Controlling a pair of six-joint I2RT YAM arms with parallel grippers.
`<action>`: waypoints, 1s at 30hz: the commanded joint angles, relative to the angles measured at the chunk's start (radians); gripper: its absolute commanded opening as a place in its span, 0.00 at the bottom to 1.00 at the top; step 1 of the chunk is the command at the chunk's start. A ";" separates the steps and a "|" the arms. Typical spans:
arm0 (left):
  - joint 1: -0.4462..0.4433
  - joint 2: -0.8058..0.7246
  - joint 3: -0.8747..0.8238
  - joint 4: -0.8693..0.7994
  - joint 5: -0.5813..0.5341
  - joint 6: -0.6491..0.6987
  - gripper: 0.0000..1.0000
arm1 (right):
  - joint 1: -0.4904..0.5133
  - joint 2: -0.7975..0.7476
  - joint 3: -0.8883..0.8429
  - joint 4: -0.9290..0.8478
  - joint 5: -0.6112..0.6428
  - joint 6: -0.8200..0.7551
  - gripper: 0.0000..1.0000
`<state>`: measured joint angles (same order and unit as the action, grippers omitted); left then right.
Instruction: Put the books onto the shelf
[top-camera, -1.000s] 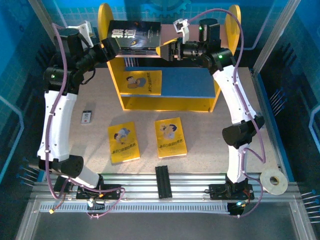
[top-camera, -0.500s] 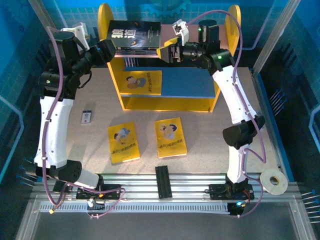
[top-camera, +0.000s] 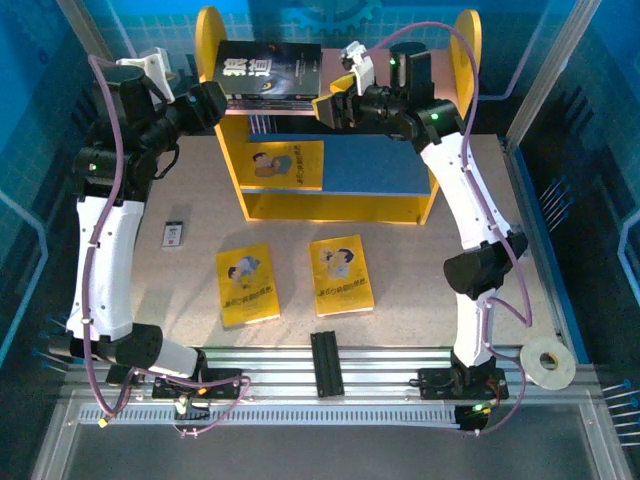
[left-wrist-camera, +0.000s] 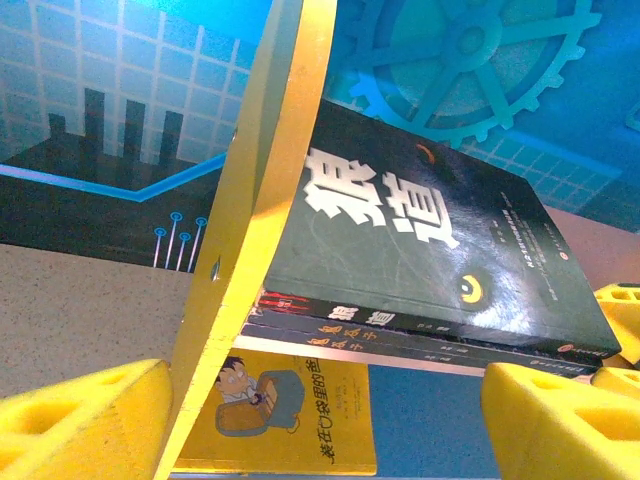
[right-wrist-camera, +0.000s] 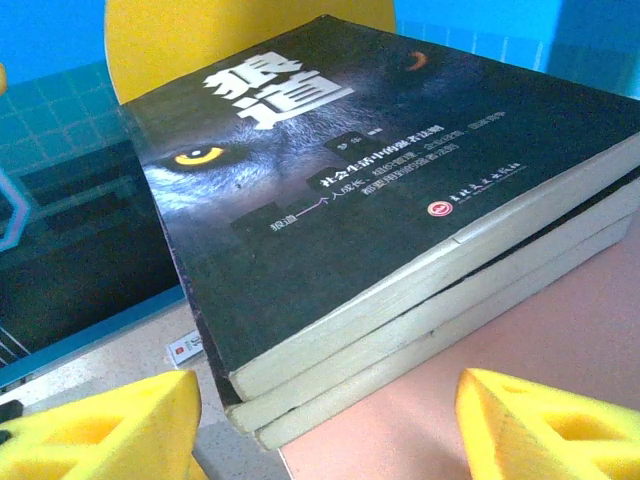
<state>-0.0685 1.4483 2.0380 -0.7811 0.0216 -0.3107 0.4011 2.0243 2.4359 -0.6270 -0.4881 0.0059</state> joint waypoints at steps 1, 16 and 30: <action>0.013 -0.026 -0.013 0.002 -0.014 0.020 0.81 | 0.023 0.049 -0.008 -0.133 0.047 -0.004 0.69; 0.016 -0.029 -0.016 0.006 -0.011 0.021 0.81 | 0.036 0.059 0.006 -0.142 0.097 -0.014 0.69; 0.019 -0.037 -0.027 0.011 -0.011 0.020 0.81 | 0.037 0.060 0.015 -0.146 0.120 -0.015 0.69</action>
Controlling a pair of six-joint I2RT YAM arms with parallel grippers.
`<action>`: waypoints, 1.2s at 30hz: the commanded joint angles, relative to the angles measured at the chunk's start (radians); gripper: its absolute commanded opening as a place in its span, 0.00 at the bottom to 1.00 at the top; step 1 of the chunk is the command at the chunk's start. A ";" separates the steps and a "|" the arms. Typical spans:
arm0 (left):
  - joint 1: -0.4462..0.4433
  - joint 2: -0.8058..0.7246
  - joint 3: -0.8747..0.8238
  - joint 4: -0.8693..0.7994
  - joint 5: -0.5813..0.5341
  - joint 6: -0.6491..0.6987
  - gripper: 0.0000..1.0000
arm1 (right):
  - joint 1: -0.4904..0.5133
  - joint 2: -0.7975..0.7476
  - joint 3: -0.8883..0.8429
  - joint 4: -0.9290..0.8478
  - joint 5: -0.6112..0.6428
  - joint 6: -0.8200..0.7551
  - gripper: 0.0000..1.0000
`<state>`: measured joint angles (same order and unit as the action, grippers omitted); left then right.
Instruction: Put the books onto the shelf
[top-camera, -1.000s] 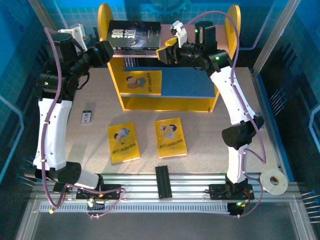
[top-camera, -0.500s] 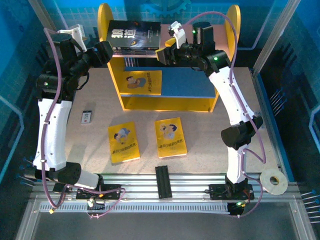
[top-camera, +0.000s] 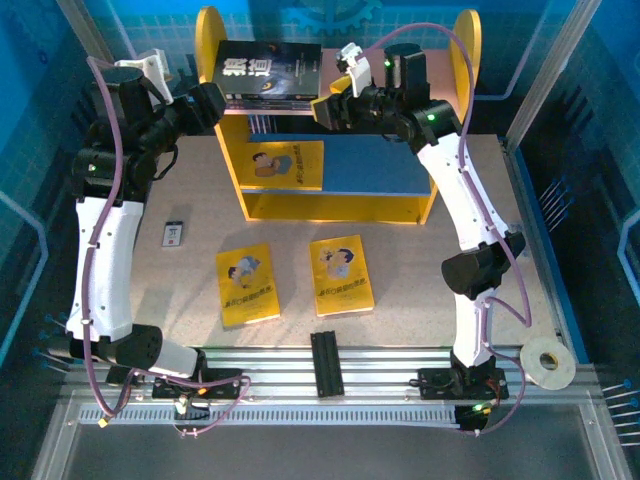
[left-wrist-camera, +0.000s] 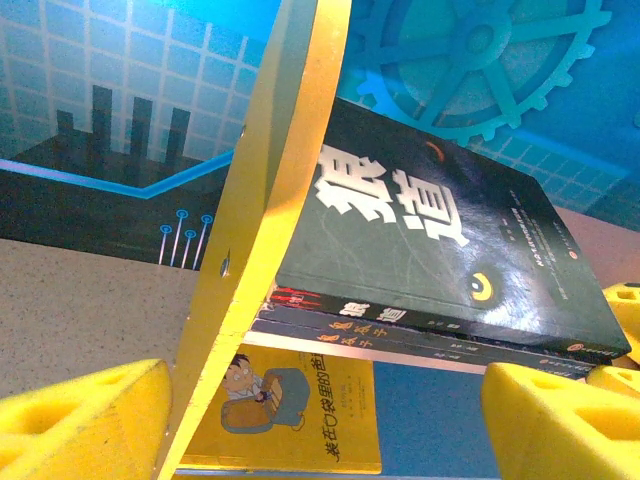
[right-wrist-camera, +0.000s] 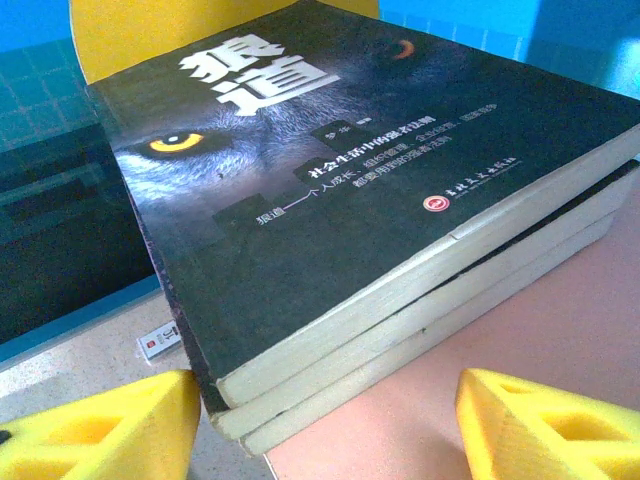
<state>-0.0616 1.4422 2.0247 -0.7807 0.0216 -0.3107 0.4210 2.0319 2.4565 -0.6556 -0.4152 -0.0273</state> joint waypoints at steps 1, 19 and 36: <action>0.013 -0.032 -0.015 0.010 -0.011 0.021 0.81 | 0.018 0.053 -0.007 -0.118 0.052 0.019 0.69; 0.017 -0.036 -0.021 0.016 -0.008 0.021 0.81 | 0.021 0.057 -0.001 -0.122 0.099 0.020 0.69; 0.020 -0.040 -0.024 0.015 -0.006 0.022 0.82 | 0.025 0.065 0.014 -0.133 0.135 0.026 0.70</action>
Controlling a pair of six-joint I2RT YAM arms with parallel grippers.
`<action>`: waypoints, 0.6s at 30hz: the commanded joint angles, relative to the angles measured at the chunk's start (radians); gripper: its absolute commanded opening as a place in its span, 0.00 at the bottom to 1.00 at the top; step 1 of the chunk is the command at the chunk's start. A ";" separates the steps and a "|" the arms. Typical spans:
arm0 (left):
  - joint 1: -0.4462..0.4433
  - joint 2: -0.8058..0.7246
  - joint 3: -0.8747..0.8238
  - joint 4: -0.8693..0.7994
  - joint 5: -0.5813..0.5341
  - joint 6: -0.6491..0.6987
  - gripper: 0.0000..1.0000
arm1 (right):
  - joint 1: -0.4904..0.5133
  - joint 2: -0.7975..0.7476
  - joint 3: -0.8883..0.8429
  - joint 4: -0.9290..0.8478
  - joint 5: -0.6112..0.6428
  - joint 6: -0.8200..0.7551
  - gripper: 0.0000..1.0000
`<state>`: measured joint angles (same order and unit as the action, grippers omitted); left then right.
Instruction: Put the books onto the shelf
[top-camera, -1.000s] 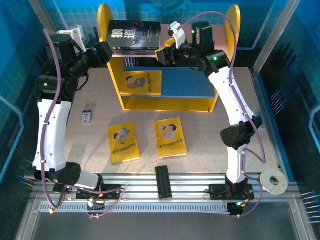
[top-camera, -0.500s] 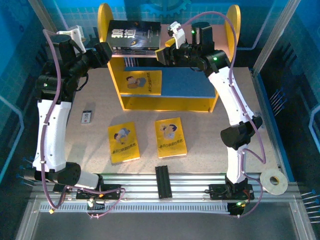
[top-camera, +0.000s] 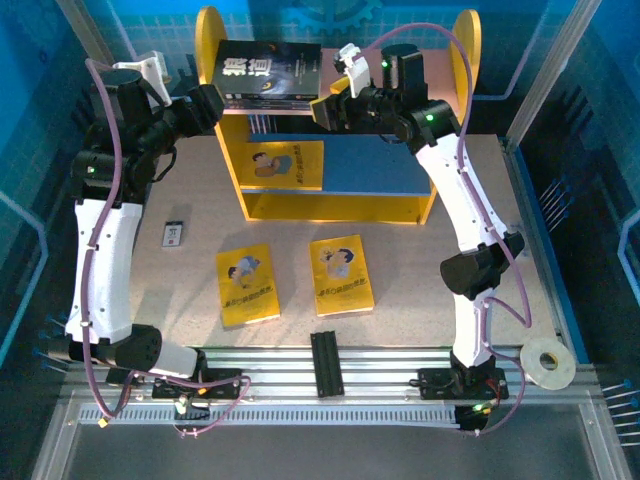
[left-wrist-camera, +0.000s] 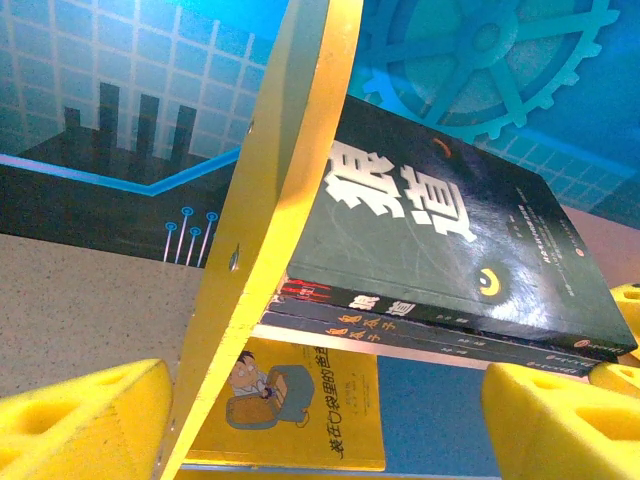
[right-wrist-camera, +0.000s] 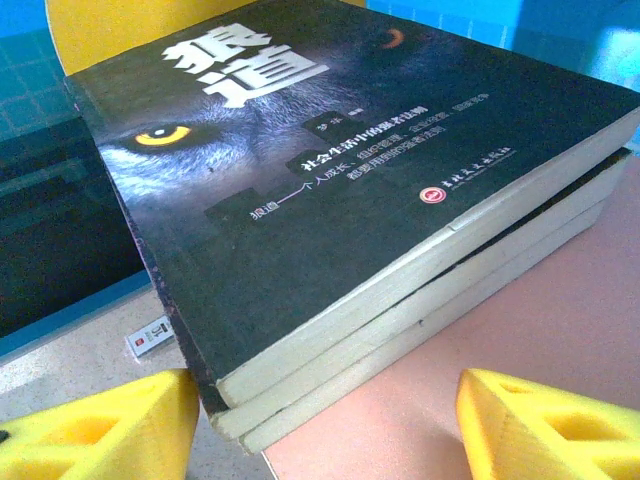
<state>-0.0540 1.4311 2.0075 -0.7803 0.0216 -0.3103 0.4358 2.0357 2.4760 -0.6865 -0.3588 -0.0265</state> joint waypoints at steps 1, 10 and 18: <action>0.013 -0.029 -0.007 0.015 -0.006 0.022 0.81 | 0.011 0.062 -0.005 -0.104 0.078 0.026 0.70; 0.014 -0.031 -0.008 0.016 -0.006 0.022 0.81 | 0.012 0.066 0.002 -0.108 0.101 0.028 0.70; 0.014 -0.031 -0.009 0.016 -0.006 0.022 0.82 | 0.011 0.071 0.007 -0.110 0.111 0.037 0.70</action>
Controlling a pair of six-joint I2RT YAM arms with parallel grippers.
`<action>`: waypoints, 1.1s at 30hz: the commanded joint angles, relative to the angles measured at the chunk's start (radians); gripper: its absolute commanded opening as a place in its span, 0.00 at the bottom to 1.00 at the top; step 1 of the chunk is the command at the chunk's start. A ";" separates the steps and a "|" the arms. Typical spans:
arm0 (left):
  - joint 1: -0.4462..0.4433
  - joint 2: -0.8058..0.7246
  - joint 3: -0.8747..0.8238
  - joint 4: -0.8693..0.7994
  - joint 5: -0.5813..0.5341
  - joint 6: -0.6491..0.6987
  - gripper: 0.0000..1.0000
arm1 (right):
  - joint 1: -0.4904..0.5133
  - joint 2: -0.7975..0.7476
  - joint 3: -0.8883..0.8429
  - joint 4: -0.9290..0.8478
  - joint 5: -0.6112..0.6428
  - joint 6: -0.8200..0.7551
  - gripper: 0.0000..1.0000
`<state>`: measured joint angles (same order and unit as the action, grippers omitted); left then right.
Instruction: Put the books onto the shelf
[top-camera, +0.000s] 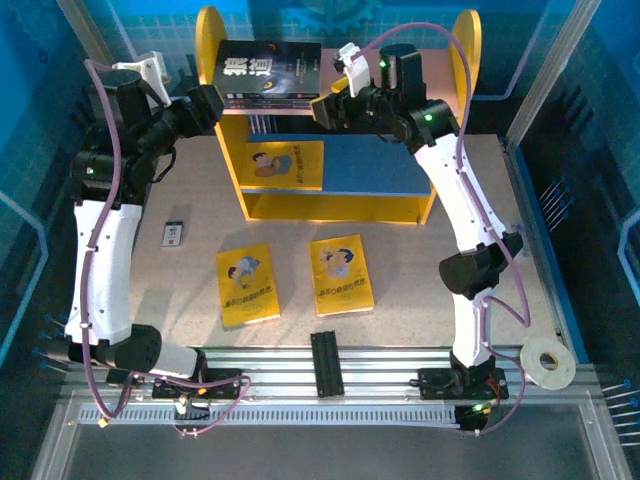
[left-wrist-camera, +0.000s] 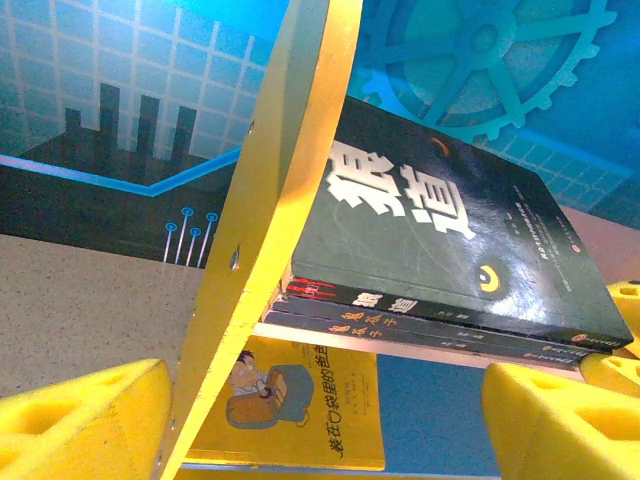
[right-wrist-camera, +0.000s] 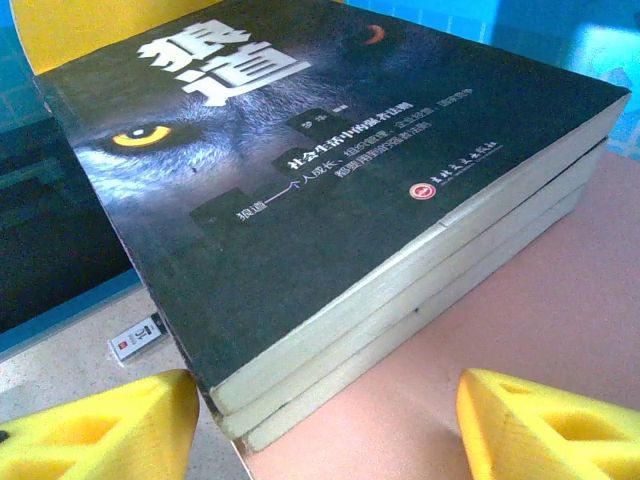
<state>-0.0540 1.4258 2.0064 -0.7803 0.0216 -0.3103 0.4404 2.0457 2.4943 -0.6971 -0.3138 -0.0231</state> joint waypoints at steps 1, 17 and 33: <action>0.014 -0.025 -0.008 0.016 -0.006 0.022 0.82 | 0.007 0.062 -0.012 -0.101 0.058 0.031 0.70; 0.016 -0.031 -0.016 0.009 -0.003 0.031 0.82 | -0.092 0.029 -0.100 0.095 -0.452 0.263 0.74; 0.019 -0.041 -0.034 0.009 0.001 0.033 0.82 | -0.134 0.028 -0.139 0.334 -0.683 0.504 0.75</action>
<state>-0.0486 1.4124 1.9839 -0.7807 0.0219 -0.3035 0.3111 2.0296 2.3447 -0.3241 -0.9222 0.4156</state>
